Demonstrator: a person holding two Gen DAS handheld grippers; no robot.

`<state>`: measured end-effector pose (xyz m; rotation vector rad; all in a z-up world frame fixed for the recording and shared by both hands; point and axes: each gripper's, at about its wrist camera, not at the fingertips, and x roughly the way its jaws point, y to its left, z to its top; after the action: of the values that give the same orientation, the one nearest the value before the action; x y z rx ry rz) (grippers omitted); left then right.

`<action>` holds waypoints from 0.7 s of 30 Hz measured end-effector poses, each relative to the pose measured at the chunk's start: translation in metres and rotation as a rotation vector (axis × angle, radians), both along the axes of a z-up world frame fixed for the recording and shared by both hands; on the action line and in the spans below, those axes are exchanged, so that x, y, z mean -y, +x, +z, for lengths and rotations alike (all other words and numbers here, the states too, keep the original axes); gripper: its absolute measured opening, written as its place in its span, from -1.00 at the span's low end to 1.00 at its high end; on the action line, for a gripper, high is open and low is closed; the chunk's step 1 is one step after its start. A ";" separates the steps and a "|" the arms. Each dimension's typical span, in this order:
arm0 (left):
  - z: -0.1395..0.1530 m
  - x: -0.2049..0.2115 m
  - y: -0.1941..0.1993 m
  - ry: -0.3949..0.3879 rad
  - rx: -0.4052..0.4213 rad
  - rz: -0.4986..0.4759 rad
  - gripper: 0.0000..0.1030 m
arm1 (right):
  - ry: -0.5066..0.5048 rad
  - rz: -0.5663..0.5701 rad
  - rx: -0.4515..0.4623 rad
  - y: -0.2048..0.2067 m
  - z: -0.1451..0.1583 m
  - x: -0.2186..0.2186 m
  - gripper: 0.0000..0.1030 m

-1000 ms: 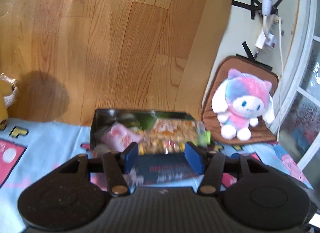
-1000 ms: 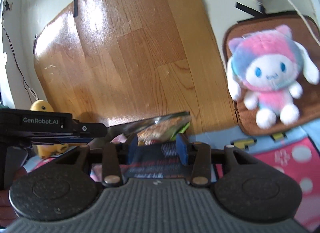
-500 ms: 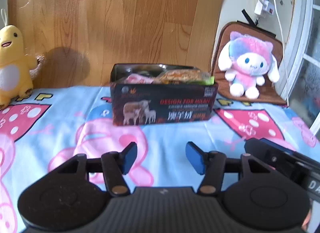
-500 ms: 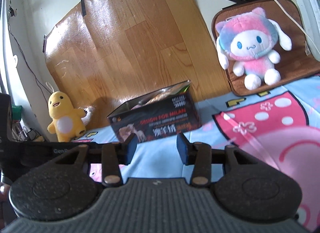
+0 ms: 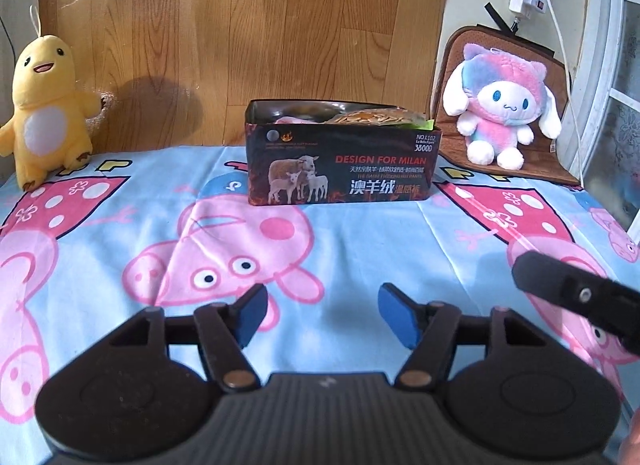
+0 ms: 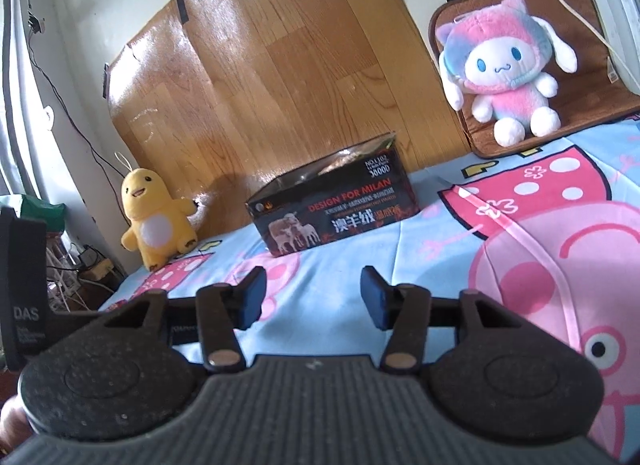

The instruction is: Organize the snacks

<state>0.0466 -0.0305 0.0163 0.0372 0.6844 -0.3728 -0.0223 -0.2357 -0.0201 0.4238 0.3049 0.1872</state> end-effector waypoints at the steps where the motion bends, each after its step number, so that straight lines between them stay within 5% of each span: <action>1: 0.002 -0.001 -0.002 -0.004 0.003 0.000 0.33 | 0.002 0.000 0.007 -0.003 0.002 -0.001 0.14; 10: 0.016 -0.005 -0.025 0.013 0.084 0.017 0.97 | 0.005 -0.030 0.050 -0.018 0.013 -0.004 0.86; 21: 0.016 -0.012 -0.024 0.042 0.061 0.078 1.00 | -0.004 -0.039 0.050 -0.017 0.018 -0.009 1.00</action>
<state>0.0228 -0.0186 0.0319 0.0611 0.6312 -0.2815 -0.0397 -0.2268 -0.0021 0.4203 0.2475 0.1590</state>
